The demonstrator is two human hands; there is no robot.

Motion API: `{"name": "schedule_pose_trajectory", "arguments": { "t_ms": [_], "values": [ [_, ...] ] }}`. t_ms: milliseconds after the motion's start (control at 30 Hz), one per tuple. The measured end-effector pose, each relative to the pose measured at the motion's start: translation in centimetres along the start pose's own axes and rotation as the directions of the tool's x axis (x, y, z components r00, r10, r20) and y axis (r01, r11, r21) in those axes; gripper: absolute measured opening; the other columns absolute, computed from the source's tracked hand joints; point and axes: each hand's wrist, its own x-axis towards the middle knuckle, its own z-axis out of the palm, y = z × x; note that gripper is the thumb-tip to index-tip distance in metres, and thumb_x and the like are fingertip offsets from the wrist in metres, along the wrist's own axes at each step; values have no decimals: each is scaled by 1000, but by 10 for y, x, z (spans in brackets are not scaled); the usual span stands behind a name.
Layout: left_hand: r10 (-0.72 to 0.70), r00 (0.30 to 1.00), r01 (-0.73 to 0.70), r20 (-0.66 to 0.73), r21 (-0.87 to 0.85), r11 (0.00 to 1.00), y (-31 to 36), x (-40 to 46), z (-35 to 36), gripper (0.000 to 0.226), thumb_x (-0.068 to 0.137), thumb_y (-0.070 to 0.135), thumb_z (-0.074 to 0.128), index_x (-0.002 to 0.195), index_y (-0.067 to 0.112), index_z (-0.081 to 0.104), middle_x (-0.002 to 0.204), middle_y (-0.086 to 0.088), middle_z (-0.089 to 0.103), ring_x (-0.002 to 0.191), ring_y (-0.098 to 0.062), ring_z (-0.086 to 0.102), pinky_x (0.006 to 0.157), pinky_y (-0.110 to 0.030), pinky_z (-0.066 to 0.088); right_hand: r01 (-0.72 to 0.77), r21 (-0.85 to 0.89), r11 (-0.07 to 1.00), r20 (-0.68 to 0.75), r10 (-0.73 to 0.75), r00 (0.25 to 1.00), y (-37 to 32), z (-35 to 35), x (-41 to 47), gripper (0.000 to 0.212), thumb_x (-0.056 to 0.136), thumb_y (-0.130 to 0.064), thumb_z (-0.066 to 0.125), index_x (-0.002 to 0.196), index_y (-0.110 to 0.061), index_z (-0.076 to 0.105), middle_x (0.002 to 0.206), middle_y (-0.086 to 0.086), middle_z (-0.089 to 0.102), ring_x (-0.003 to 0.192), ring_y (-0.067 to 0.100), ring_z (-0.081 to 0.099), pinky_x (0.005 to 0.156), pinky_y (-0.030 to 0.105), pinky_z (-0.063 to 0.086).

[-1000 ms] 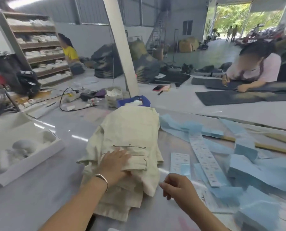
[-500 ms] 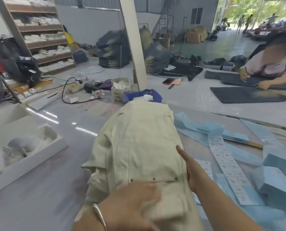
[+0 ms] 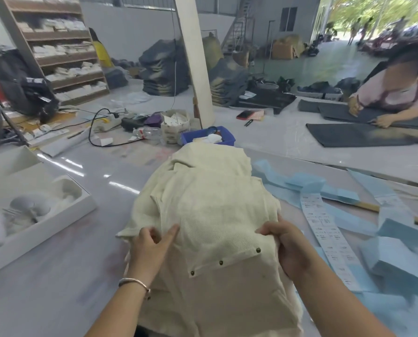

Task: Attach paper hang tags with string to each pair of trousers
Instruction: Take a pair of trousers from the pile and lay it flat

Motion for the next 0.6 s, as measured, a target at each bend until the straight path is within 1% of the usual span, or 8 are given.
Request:
{"name": "schedule_pose_trajectory", "arguments": {
  "t_ms": [33, 100, 133, 200, 333, 400, 467, 600],
  "values": [
    [4, 1000, -4, -22, -26, 1000, 6, -5, 1, 78, 64, 75, 68, 109, 12, 60, 96, 7, 61, 93, -18, 57, 85, -33, 45, 16, 3, 1000, 34, -16, 999, -2, -1, -8, 68, 69, 14, 47, 129, -18, 56, 120, 15, 67, 106, 34, 66, 76, 39, 57],
    [-73, 993, 99, 94, -318, 943, 21, -17, 0, 68, 66, 63, 74, 107, 9, 65, 91, 2, 66, 87, -19, 60, 76, -30, 45, 30, 3, 1000, 86, -31, 996, -9, -5, -26, 69, 69, 12, 47, 131, -17, 55, 123, 18, 65, 109, 37, 64, 82, 44, 55],
    [-93, 971, 196, 221, -504, 841, 27, -25, -2, 60, 65, 53, 77, 102, 7, 70, 91, -2, 70, 85, -22, 65, 74, -31, 48, 30, 12, 999, 118, -31, 993, -13, -8, -37, 68, 69, 11, 47, 131, -17, 56, 123, 19, 64, 111, 39, 62, 87, 47, 53],
    [-62, 913, 340, 403, -671, 659, 37, -44, -5, 43, 65, 34, 79, 99, 8, 76, 98, -8, 75, 86, -24, 71, 76, -33, 53, 22, 47, 999, 170, -30, 985, -22, -15, -60, 66, 65, 9, 52, 126, -15, 60, 117, 20, 66, 106, 40, 64, 85, 49, 54],
    [-23, 882, 402, 471, -725, 559, 49, -84, -7, 14, 69, 23, 76, 79, 13, 80, 89, -9, 76, 75, -24, 74, 70, -34, 57, 19, 109, 994, 191, -39, 981, -41, -37, -115, 50, 54, 5, 57, 99, -9, 72, 87, 19, 71, 75, 34, 71, 60, 41, 57],
    [-36, 829, 494, 558, -700, 516, 57, -113, -4, 18, 72, 24, 71, 82, 11, 79, 86, -11, 76, 73, -26, 73, 67, -34, 58, 50, 91, 995, 175, -65, 982, -50, -50, -150, 39, 54, 5, 55, 83, -10, 75, 78, 16, 70, 67, 31, 71, 55, 37, 56],
    [-14, 773, 548, 634, -658, 517, 67, -152, 5, 22, 76, 24, 64, 79, 7, 77, 79, -11, 75, 67, -27, 72, 62, -33, 58, 82, 62, 995, 170, -91, 981, -58, -65, -192, 35, 57, 7, 51, 80, -8, 73, 72, 16, 69, 62, 30, 70, 52, 36, 55],
    [203, 751, 456, 628, -715, 530, 96, -251, 34, 23, 72, 15, 54, 60, 5, 71, 57, -7, 67, 50, -21, 66, 48, -20, 52, 165, -12, 986, 125, -163, 979, -81, -120, -298, 34, 61, 5, 48, 77, -10, 74, 68, 12, 69, 58, 26, 68, 52, 32, 55]
  ]
}}
